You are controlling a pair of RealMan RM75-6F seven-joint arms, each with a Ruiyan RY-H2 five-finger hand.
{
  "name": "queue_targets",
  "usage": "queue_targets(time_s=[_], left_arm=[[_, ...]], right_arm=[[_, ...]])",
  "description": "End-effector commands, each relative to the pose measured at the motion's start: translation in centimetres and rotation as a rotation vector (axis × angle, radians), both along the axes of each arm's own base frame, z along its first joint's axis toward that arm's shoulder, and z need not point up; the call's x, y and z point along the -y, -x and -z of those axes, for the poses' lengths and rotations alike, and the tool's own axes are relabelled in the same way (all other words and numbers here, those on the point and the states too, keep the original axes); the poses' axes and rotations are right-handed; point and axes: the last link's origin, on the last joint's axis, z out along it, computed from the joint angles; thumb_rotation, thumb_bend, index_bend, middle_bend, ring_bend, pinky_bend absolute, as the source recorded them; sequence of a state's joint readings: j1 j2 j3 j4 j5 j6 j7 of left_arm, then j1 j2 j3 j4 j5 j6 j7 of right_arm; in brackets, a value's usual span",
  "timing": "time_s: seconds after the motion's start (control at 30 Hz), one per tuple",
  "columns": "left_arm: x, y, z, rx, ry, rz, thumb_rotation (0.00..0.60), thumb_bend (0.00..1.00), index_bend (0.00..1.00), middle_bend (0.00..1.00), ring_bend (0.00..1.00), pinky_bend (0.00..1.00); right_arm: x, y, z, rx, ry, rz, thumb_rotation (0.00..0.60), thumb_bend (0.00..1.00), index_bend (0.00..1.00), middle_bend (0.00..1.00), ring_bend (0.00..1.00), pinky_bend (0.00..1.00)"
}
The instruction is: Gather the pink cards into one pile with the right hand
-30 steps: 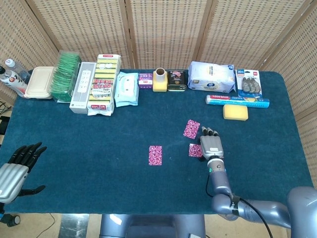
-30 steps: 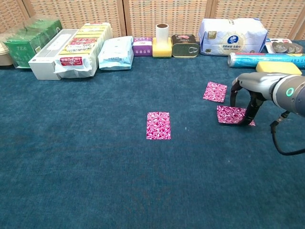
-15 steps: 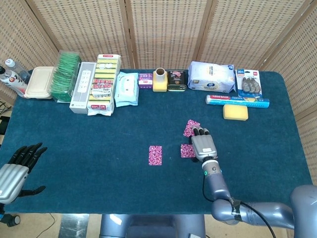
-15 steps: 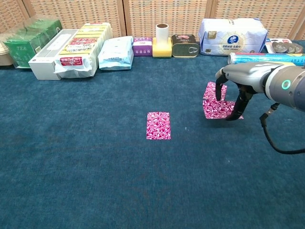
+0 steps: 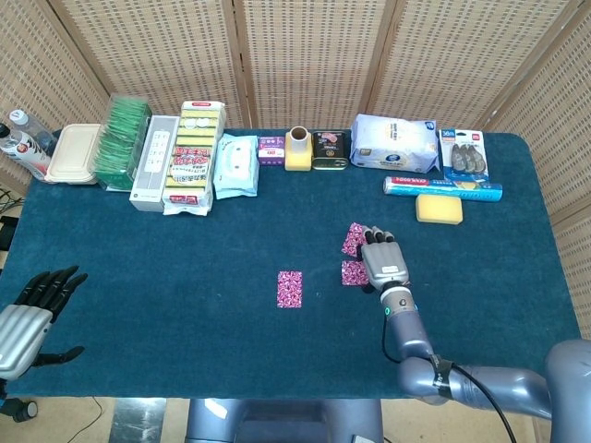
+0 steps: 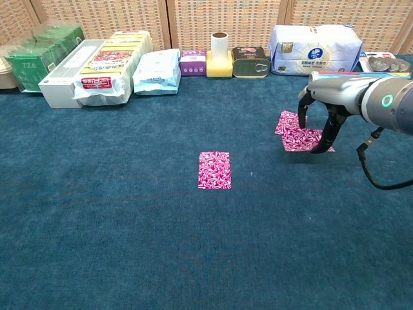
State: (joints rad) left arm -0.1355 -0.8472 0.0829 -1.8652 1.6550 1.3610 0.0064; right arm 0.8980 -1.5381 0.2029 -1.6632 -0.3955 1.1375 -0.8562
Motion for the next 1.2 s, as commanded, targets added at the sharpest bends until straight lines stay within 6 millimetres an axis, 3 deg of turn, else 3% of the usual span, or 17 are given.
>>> queue_targets(time_s=[0.03,0.33,0.87,1.2], left_arm=[[0.0,0.0,0.0,0.002,0.002,0.001,0.600,0.06,0.00,0.00,0.00,0.00],[0.2,-0.1,-0.1,0.023,0.027,0.009,0.600,0.06,0.00,0.00,0.00,0.00],[0.4,0.2,-1.0,0.085,0.107,0.041,0.600,0.06,0.00,0.00,0.00,0.00],[-0.3,0.6,-1.2,0.113,0.145,0.025,0.600,0.06,0.00,0.00,0.00,0.00]], right_arm=[[0.9,-0.2,0.1,0.034,0.033,0.081,0.600,0.26,0.41,0.06,0.00,0.10],[2.7,-2.1,0.5,0.178,0.150,0.381,0.600,0.28,0.43,0.06,0.00,0.10],[6.1,-6.1,2.5,0.104,0.385,0.690,0.600,0.30,0.48,0.08,0.00,0.12],[6.7,-6.5,4.0,0.179,0.417,0.851,0.600,0.30,0.50,0.08,0.00,0.13]])
